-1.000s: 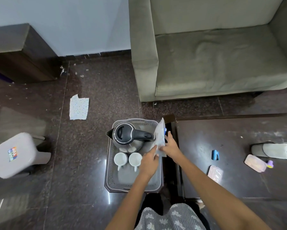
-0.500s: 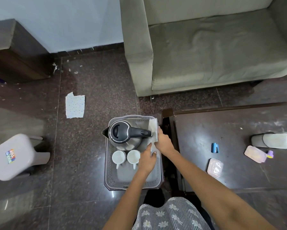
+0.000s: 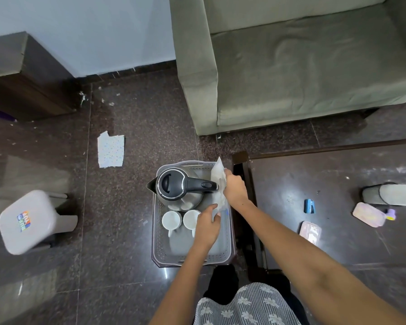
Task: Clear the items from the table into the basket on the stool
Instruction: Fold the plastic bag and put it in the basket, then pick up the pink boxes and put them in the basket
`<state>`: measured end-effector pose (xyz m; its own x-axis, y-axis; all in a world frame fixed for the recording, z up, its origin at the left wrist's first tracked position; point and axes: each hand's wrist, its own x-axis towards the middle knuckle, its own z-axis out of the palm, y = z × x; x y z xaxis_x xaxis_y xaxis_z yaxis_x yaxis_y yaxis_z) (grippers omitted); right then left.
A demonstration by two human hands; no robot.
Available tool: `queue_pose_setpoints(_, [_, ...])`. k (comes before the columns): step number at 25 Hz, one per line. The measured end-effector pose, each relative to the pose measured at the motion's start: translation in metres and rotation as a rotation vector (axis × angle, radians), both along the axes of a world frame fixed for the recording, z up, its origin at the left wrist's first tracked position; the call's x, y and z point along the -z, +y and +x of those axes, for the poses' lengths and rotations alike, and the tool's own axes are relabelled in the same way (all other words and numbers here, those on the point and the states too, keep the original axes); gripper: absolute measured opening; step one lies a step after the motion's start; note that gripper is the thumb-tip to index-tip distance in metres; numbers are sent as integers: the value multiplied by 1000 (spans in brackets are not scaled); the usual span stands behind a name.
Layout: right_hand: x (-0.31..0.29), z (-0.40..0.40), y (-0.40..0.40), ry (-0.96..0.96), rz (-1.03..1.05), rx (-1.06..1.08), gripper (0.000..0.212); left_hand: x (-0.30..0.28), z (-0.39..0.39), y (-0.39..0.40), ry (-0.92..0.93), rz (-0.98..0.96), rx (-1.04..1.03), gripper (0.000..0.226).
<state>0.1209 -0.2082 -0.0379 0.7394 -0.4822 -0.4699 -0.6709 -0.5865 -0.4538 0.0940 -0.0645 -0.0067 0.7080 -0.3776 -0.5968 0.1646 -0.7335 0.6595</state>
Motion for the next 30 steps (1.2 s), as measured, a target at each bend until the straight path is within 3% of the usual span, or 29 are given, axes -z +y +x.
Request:
queue_pose_setpoints(6, [12,-16,5,-13,112,-22,58,-6,-1,1,-54,-4,9,37])
queue_pose_setpoints(12, [1,-71,-35,-236,212,264,30,-21,-15,-10,-69,-103,43,29])
queue_pose_setpoints(19, [-14,-207,-132,-151,167,515,17,-26,-63,-79,-14,-119,107,26])
queue_pose_setpoints(23, [-21,-280,-197,-105,158,532,20,-28,-119,-138,31,-101,142,24])
queue_pose_setpoints(30, [-11,-350,-267,17,192,379,23,-4,-209,-207,43,-17,106,21])
